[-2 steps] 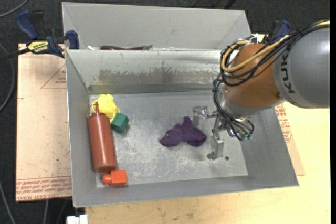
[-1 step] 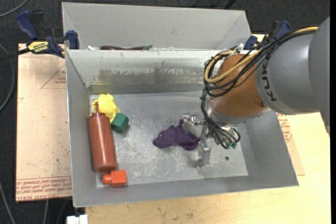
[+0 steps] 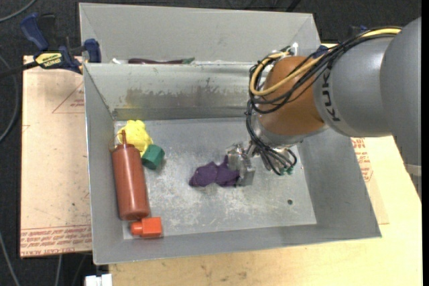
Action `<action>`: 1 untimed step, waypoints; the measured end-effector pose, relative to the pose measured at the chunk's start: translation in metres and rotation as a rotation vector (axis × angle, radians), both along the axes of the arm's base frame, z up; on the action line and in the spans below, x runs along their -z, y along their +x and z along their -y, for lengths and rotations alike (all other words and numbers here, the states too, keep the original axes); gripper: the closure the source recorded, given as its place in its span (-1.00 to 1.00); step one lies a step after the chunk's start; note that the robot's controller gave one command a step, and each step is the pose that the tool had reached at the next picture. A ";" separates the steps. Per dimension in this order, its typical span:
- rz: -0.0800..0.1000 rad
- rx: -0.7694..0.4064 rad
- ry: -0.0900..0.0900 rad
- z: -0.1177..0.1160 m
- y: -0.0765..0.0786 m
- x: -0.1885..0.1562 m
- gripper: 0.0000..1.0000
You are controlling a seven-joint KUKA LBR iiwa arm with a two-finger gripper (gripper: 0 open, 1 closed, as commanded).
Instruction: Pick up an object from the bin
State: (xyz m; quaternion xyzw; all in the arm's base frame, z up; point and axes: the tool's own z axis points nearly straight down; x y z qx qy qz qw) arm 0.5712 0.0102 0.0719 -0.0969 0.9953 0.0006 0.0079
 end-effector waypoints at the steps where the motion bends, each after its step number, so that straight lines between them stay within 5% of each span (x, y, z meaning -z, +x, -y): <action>1: 0.000 0.000 0.000 0.000 0.000 0.000 1.00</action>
Offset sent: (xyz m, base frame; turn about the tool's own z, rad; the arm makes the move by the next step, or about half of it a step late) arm -0.0053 0.0077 0.2462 0.0166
